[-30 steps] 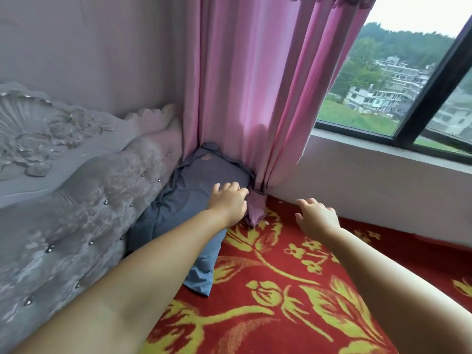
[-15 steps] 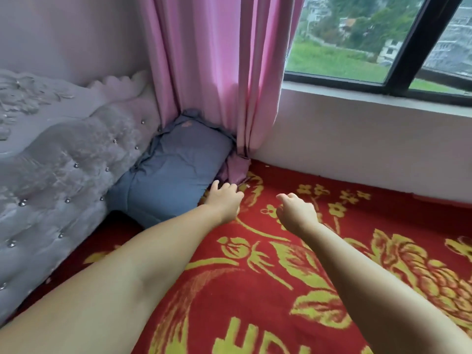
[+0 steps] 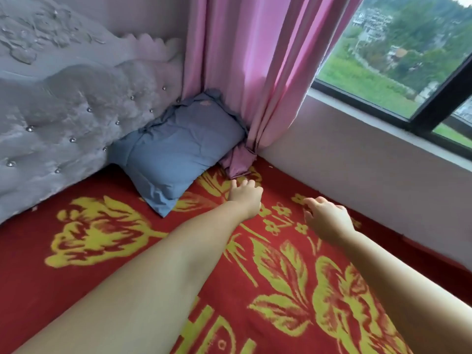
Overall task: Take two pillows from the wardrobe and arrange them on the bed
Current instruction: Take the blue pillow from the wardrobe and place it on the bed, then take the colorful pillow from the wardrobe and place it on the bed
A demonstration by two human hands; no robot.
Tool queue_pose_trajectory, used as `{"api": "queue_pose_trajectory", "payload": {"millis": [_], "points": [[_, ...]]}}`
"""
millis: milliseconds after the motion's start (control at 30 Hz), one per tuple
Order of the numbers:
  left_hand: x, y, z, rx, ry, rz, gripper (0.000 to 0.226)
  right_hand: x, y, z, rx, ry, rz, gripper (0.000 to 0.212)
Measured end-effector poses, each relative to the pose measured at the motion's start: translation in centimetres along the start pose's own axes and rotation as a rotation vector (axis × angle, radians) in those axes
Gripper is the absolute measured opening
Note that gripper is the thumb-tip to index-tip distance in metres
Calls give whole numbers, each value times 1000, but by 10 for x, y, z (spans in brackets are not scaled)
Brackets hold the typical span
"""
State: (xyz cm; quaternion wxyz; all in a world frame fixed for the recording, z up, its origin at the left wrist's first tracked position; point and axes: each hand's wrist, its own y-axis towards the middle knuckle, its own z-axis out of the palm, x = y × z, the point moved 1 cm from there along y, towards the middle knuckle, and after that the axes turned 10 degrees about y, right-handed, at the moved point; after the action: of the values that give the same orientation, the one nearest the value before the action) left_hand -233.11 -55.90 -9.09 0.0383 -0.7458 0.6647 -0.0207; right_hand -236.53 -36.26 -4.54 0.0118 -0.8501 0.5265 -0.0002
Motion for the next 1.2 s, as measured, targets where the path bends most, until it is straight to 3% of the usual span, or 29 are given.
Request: {"api": "queue_pose_trajectory", "payload": {"millis": [133,267,467,767,1000,1200], "points": [[22,-36,8,-81,-11,36,32,18,8,3,22,-33,67,35],[133,-120,19,-120,79,-81,30,120,-5,32,121,-17,54,38],[287,-264,-5,-135,217,-194,30,267,-77,8,26,2,37,34],[265,-356,-56,-259,73,-91,30,329,-185,-46,-80,17,39,34],[261,-434,-8,-194,5,-184,32,369,-253,-23,-55,56,-84,36],[273,-572,45,-75,5,-332,35,423,-341,25,90,161,-210,37]]}}
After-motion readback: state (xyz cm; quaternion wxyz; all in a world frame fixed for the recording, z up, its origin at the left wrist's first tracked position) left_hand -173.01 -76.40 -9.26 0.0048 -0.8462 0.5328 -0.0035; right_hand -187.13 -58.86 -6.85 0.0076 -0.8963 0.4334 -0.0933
